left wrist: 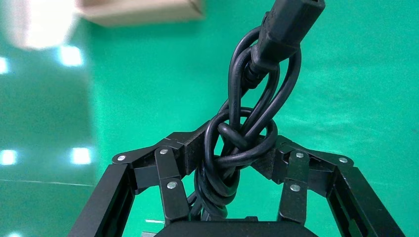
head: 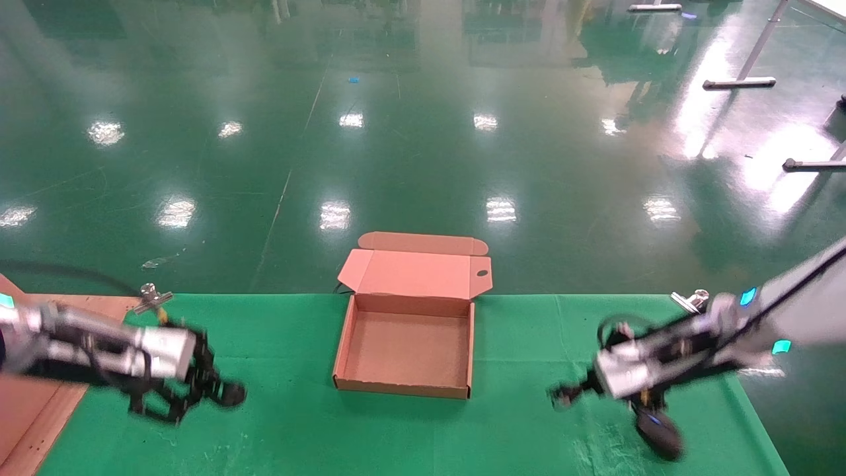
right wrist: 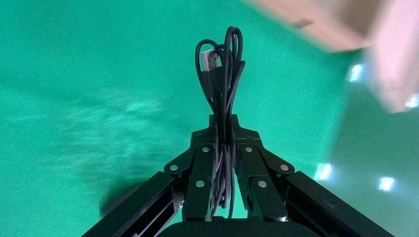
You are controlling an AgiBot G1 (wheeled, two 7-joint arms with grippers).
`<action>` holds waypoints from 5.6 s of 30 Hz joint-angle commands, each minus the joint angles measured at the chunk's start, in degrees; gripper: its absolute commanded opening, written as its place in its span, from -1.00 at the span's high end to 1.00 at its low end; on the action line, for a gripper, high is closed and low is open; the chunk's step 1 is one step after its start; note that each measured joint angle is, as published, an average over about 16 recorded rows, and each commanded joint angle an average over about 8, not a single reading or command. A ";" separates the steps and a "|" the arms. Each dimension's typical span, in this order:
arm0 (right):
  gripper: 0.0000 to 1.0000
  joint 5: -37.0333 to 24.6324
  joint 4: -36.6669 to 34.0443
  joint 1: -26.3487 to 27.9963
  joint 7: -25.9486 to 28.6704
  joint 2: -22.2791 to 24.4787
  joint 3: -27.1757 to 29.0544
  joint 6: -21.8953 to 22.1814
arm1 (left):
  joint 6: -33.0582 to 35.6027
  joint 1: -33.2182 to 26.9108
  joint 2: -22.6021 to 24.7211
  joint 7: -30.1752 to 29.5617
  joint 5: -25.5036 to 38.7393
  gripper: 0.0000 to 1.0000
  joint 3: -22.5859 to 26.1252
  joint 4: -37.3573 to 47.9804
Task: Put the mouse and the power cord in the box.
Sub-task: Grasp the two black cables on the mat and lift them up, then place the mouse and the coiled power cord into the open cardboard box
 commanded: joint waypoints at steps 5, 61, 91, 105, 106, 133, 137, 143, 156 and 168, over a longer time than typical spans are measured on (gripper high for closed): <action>1.00 0.81 2.10 6.45 1.15 -1.63 0.61 -1.81 | 0.18 -6.60 1.96 -0.34 0.44 1.00 0.19 -1.50; 1.00 14.08 8.31 8.66 10.68 -8.73 -9.11 11.65 | -37.39 21.60 20.06 15.90 -22.12 0.43 -3.88 -13.33; 1.00 17.63 8.82 10.06 10.36 -9.45 -10.86 1.81 | -41.36 20.83 19.80 15.68 -32.08 -1.00 7.12 -13.83; 1.00 19.76 16.09 8.86 15.27 -10.00 -14.01 2.93 | -35.26 16.51 16.45 13.53 -39.38 -1.00 5.45 -8.26; 1.00 19.94 16.86 8.63 15.77 -10.05 -14.41 3.47 | -33.92 16.20 15.77 13.73 -39.89 -1.00 5.13 -7.79; 1.00 23.85 36.34 -4.10 26.13 -10.58 -35.78 34.71 | -4.56 15.70 -3.59 21.37 -48.28 -1.00 -0.23 0.75; 1.00 24.13 35.87 -5.05 27.06 -10.52 -38.17 35.67 | -4.46 15.69 -3.49 21.57 -48.43 -1.00 -0.33 1.42; 0.34 23.69 34.90 -5.87 27.13 -10.45 -40.93 37.05 | -4.25 15.51 -3.34 21.87 -48.42 -1.00 -0.33 1.97; -1.00 23.07 34.09 -6.72 27.03 -10.40 -42.82 38.47 | -4.01 15.45 -3.43 22.05 -48.62 -1.00 -0.41 2.42; -1.00 23.26 34.36 -6.57 27.07 -10.28 -42.10 37.89 | -4.12 15.45 -3.35 22.02 -48.48 -1.00 -0.35 2.26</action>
